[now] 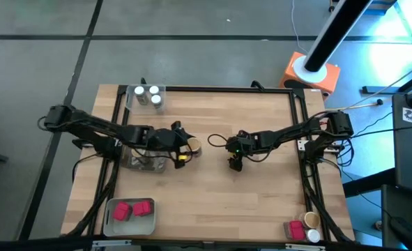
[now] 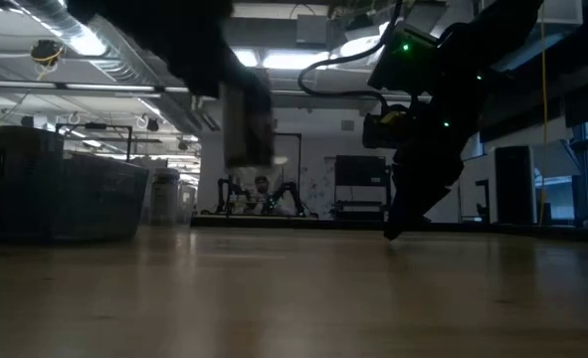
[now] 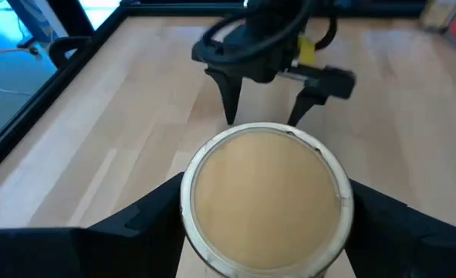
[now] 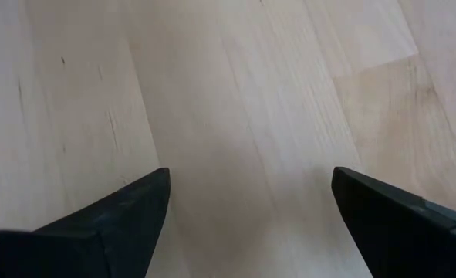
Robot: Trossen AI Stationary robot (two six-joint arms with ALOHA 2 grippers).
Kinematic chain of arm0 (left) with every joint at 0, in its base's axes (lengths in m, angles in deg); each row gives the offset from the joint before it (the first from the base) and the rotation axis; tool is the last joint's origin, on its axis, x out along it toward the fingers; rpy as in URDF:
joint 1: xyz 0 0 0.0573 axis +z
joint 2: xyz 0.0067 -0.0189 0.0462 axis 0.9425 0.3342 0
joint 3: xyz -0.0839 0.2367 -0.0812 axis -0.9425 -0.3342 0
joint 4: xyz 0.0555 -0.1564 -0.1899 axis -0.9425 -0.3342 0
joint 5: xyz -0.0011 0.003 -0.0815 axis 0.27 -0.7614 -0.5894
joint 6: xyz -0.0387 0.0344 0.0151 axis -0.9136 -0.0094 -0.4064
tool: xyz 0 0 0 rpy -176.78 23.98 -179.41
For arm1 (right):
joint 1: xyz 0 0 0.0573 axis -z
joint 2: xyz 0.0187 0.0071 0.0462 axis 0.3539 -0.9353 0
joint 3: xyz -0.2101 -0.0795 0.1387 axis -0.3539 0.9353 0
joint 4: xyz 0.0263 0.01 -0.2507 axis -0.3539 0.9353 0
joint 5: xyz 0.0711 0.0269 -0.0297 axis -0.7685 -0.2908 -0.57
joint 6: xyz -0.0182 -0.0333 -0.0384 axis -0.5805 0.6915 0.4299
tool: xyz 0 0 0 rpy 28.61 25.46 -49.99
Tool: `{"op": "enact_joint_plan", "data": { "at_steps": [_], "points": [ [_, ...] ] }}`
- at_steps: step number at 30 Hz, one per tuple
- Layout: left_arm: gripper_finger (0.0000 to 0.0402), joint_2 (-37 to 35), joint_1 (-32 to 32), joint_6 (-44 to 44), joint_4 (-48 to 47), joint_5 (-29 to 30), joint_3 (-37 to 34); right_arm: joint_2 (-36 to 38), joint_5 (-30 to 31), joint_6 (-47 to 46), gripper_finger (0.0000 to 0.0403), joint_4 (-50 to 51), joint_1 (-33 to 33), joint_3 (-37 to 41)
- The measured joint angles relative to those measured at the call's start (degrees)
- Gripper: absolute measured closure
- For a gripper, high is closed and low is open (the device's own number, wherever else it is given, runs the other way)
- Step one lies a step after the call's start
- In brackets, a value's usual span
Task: Sort spices by type
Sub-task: Put the top brown spice bottle into the black bin
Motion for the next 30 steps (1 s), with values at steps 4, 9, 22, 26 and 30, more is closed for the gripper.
{"op": "enact_joint_plan", "data": {
  "at_steps": [4,9,22,26,30],
  "points": [
    [0.0141,-7.96,-1.22,-2.5,-9.05,-0.07,0.0,0.0,0.0,0.0,0.0045,-0.23,0.03,0.0],
    [0.014,-18.07,-1.85,-7.95,-21.59,0.02,0.0,0.0,-0.02,0.0,0.0045,-1.25,0.03,0.0],
    [0.014,-33.22,-2.47,-19.9,-45.31,-0.07,-2.17,0.0,-0.04,0.0,0.0045,-2.63,0.03,0.0],
    [0.014,-32.57,-2.47,-19.95,-43.8,-0.09,-5.08,0.0,-0.02,0.0,0.0045,-3.0,0.03,0.0],
    [0.0139,-32.24,-2.47,-19.94,-40.87,-0.09,-7.9,0.0,-0.04,0.0,0.0045,-2.97,0.03,0.0]
  ]
}}
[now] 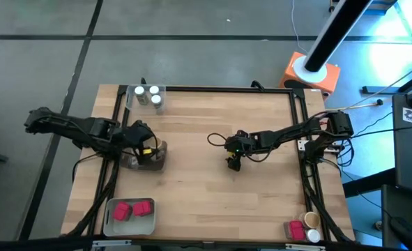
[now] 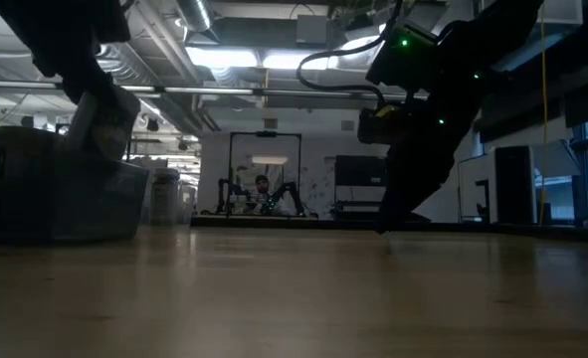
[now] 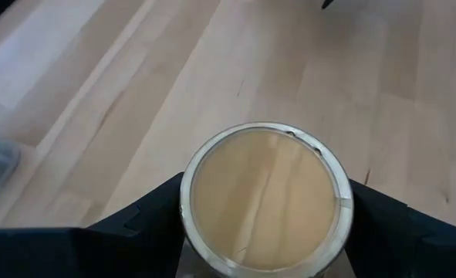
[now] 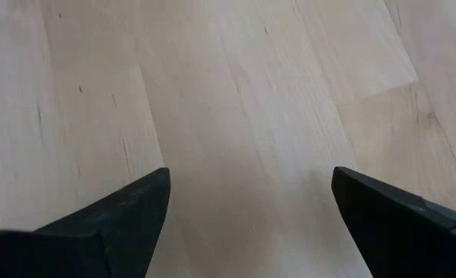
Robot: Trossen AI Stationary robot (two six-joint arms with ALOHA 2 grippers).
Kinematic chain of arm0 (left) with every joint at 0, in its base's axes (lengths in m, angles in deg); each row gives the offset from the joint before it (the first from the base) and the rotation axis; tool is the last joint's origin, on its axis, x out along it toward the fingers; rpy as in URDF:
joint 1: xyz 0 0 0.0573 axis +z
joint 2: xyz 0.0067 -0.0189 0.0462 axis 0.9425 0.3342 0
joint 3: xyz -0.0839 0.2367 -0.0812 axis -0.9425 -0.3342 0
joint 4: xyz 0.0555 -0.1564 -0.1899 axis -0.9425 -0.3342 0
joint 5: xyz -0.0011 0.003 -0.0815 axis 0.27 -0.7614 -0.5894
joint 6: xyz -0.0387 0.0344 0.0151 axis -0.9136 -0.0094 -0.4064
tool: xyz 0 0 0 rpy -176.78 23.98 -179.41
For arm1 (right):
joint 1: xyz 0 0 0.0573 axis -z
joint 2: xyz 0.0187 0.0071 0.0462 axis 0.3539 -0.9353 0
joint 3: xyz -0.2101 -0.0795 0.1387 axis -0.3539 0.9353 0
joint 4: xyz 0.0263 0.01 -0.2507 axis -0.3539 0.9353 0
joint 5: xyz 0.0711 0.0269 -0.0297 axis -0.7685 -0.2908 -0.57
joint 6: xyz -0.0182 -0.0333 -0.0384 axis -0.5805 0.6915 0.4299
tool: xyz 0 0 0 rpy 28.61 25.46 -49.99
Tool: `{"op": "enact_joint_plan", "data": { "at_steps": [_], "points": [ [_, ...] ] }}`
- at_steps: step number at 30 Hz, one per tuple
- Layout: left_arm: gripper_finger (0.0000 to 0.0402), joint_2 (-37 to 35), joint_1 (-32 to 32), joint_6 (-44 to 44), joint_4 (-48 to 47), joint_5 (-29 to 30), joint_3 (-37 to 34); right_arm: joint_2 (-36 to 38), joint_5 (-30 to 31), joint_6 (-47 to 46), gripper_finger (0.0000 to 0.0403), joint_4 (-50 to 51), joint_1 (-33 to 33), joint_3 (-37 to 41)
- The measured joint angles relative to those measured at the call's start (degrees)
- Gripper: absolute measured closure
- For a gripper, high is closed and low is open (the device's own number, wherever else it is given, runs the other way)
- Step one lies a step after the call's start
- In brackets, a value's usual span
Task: Sort spices by type
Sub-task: Put the top brown spice bottle into the black bin
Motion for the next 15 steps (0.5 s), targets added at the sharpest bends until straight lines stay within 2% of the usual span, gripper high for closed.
{"op": "enact_joint_plan", "data": {
  "at_steps": [6,15],
  "points": [
    [0.014,0.01,0.0,0.25,4.98,0.01,-3.3,0.0,0.02,0.0,0.0045,-0.06,0.0,0.0],
    [0.014,0.23,0.0,-0.17,6.01,0.03,-7.4,0.0,0.02,0.0,0.0045,-0.7,0.0,0.0]
  ]
}}
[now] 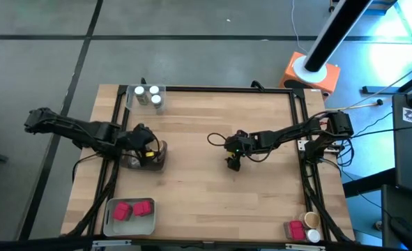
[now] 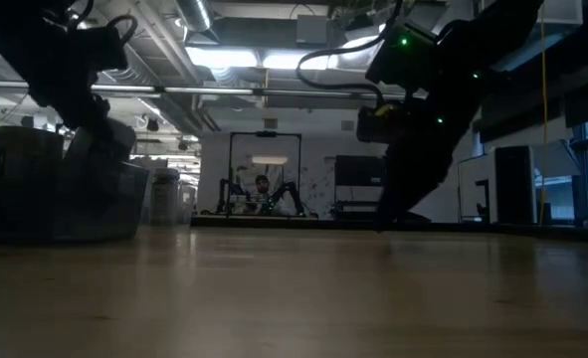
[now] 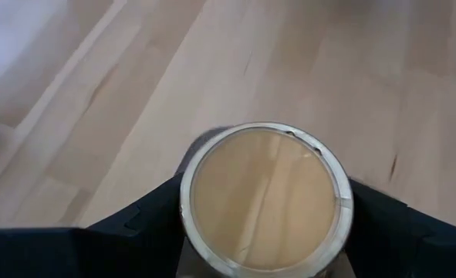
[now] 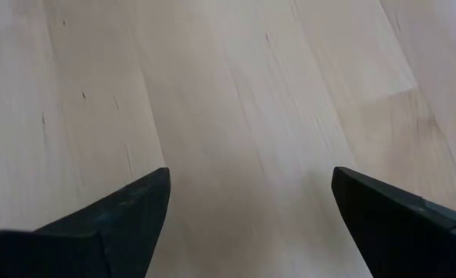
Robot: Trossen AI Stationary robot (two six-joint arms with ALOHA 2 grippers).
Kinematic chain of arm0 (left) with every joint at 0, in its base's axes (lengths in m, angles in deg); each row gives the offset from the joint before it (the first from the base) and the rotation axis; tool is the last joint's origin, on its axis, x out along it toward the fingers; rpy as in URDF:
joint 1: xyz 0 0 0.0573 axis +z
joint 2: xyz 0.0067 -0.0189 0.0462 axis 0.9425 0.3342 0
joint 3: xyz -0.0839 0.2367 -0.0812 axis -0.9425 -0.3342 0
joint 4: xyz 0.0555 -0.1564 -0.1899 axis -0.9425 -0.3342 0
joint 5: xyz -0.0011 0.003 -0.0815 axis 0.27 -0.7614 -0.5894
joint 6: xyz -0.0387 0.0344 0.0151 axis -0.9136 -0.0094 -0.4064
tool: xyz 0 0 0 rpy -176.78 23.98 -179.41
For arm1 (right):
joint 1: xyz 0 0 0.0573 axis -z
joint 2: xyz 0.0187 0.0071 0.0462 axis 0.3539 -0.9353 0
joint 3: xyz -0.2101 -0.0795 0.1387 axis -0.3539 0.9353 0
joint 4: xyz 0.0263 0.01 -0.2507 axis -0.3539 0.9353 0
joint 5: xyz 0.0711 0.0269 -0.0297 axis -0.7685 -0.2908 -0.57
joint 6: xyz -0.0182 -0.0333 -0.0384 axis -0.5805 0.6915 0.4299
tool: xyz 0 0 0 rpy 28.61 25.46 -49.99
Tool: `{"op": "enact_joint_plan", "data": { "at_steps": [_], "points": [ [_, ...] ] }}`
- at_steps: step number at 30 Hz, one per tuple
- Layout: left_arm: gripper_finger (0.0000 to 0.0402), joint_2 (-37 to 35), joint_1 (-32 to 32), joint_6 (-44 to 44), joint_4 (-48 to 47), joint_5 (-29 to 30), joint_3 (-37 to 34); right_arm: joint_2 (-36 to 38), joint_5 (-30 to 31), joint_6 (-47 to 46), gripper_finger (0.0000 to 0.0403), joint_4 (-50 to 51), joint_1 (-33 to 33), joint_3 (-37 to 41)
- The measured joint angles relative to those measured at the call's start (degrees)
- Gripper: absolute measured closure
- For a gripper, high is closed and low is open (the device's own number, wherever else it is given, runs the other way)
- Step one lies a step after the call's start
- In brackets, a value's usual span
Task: Sort spices by type
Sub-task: Put the top brown spice bottle into the black bin
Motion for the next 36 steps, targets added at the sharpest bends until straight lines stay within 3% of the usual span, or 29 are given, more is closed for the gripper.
{"op": "enact_joint_plan", "data": {
  "at_steps": [19,30,36],
  "points": [
    [0.0131,0.04,0.13,-2.78,1.91,-0.01,-1.69,0.0,0.0,0.0,0.0045,-1.93,0.0,0.0],
    [0.0089,1.69,0.13,-3.62,2.12,-0.42,-1.65,0.0,0.0,0.0,0.0045,-1.93,0.0,0.0],
    [0.0087,1.44,0.13,-0.55,-0.56,-0.43,2.42,0.0,-0.11,0.0,0.0045,-1.82,0.0,0.0]
  ]
}}
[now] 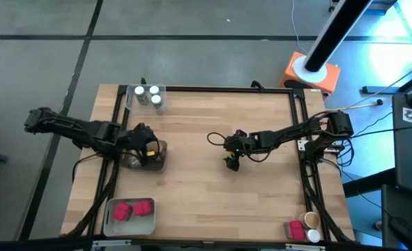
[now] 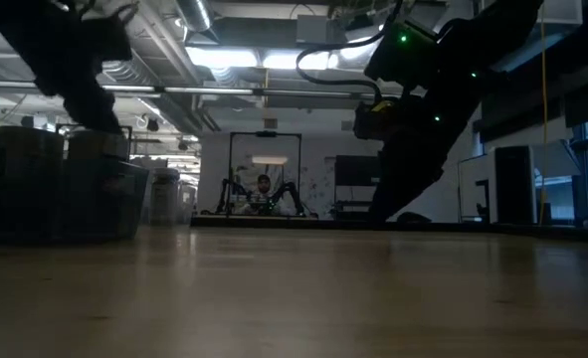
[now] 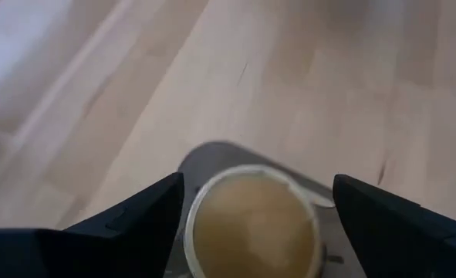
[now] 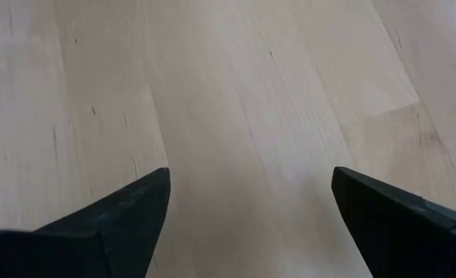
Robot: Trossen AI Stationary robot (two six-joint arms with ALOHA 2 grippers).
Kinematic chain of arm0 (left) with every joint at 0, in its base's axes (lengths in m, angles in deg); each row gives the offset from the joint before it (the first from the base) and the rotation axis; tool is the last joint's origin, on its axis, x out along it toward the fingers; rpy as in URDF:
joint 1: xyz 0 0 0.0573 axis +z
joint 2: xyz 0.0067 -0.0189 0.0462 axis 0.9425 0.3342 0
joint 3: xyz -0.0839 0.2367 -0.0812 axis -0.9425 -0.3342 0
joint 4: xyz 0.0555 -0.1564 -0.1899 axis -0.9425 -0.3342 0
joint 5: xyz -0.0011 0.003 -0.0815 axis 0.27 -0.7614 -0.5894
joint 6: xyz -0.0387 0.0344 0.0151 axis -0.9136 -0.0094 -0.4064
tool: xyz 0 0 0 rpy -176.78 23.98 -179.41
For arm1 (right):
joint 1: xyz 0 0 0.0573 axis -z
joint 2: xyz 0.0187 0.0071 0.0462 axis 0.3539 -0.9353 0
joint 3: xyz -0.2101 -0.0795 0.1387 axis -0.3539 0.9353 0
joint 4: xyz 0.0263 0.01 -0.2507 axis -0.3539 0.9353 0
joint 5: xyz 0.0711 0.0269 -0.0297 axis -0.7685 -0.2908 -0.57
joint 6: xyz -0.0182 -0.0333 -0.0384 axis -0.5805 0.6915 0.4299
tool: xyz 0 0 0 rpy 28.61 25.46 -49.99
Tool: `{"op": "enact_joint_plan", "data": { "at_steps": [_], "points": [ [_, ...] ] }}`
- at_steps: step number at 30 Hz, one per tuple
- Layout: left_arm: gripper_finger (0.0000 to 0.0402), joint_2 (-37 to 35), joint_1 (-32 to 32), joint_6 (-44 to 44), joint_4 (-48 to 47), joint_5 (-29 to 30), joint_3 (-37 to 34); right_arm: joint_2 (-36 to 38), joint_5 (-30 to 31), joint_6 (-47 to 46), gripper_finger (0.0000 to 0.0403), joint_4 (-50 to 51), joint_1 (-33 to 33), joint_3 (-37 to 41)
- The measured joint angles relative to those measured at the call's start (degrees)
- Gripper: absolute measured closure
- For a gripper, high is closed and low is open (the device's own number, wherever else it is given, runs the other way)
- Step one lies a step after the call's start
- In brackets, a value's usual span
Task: Sort spices by type
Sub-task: Put the top brown spice bottle into the black bin, then put the red spice can into the gray bin
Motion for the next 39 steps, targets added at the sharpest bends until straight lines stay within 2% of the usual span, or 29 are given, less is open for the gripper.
{"op": "enact_joint_plan", "data": {
  "at_steps": [6,11,13,15,18,21,23,26,33,39],
  "points": [
    [0.0087,0.0,-0.02,5.44,2.08,2.49,4.44,0.0,-0.11,-2.84,0.0045,-0.41,0.0,0.0],
    [0.0086,0.37,0.0,9.89,11.88,7.78,4.35,0.0,-1.82,-2.83,0.0045,-1.4,0.0,-0.02],
    [0.0086,0.79,-0.02,10.04,18.46,11.84,2.93,0.0,-1.73,-1.82,0.0045,-1.51,-0.07,-0.02],
    [0.0086,1.16,0.02,9.56,22.76,12.78,1.2,0.0,-2.85,-1.33,0.0045,-1.45,-0.07,-0.02],
    [0.0086,2.48,-0.15,10.65,29.32,12.5,-0.4,0.51,-5.39,-1.31,0.0045,-0.86,-0.16,-0.02],
    [0.0086,4.59,-0.66,11.29,36.59,8.56,-1.89,2.28,-6.03,-1.31,0.0045,0.62,-1.69,-0.5],
    [0.0086,6.8,-1.24,12.38,40.06,6.08,-2.53,4.06,-4.79,-1.27,0.0045,1.48,-3.35,-0.74],
    [0.0086,11.44,-2.14,13.72,42.99,5.56,-2.6,6.31,-1.97,-1.06,0.0045,3.64,-6.07,-1.68],
    [0.0086,22.26,-3.89,17.01,55.06,5.5,-2.64,10.04,2.17,-5.46,0.0045,18.98,-14.92,-6.71],
    [0.0086,26.91,-4.59,17.7,63.55,5.51,-2.62,10.94,2.95,-14.05,0.0045,31.38,-22.92,-12.72]
  ]
}}
